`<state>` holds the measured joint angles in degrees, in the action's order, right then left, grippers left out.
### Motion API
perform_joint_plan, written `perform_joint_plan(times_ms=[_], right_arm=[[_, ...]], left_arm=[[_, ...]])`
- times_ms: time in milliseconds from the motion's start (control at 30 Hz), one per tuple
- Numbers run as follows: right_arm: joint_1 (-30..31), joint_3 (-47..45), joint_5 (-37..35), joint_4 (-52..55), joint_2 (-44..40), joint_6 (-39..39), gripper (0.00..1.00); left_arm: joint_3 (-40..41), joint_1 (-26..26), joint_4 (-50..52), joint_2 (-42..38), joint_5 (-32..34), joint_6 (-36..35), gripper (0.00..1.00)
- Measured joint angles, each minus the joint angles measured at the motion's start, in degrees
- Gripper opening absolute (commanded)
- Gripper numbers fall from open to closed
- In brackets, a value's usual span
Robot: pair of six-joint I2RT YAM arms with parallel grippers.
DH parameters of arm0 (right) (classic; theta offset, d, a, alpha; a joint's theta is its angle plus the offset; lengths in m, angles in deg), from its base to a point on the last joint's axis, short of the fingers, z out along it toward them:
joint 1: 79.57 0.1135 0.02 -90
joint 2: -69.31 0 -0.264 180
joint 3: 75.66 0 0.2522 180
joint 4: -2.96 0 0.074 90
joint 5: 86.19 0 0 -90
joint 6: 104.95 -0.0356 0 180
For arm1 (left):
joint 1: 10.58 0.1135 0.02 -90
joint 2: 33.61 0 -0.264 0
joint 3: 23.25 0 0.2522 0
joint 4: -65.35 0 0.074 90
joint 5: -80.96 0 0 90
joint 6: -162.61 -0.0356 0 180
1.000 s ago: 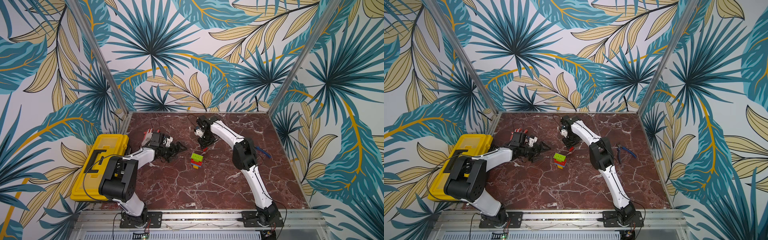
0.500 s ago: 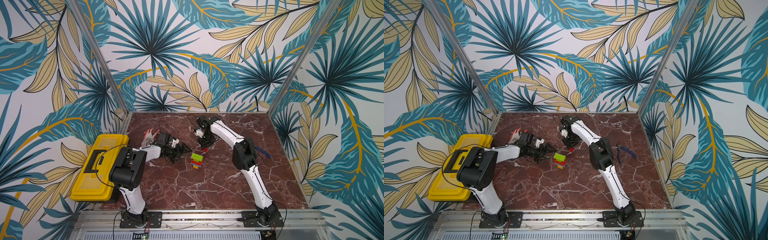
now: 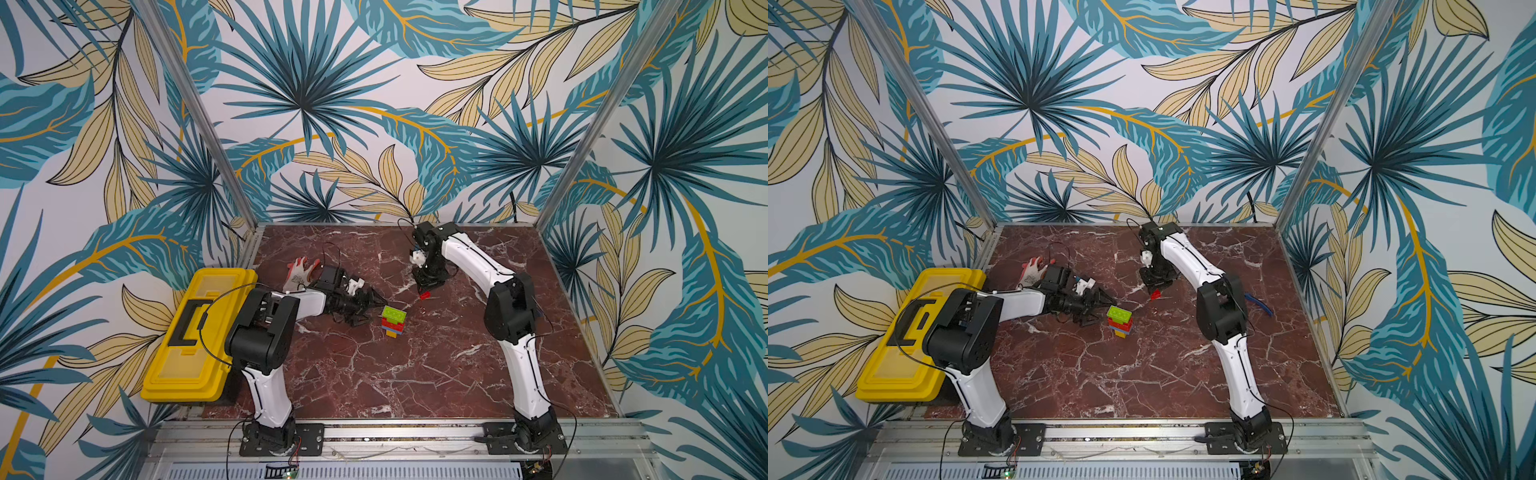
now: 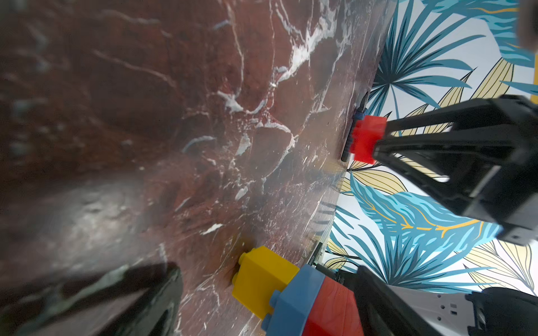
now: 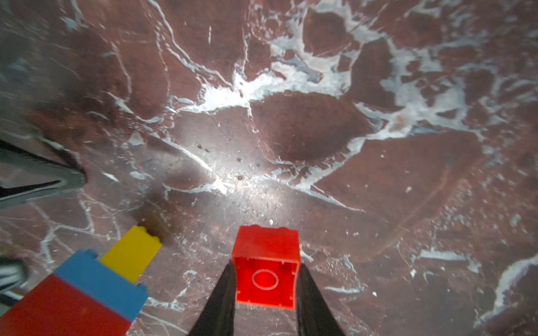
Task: Assemble a carrot with lego
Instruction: Pick up the lego brick from the center of the board, then assemble the lego brick with the lego brick.
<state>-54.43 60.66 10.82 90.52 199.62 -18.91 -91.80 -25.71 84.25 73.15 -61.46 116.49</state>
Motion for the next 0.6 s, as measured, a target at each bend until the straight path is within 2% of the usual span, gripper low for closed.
perform_joint_plan(times_ms=[233, 600], right_arm=[[-0.5, -1.97, 7.3, 1.51, -9.05, -5.86, 0.3], [-0.37, -13.31, 19.02, 0.79, -21.59, -17.53, 0.3]], left_arm=[[0.96, -0.7, -0.66, 0.0, -0.85, 0.04, 0.89], [3.32, -0.92, -2.56, -0.74, -2.03, -0.68, 0.89]])
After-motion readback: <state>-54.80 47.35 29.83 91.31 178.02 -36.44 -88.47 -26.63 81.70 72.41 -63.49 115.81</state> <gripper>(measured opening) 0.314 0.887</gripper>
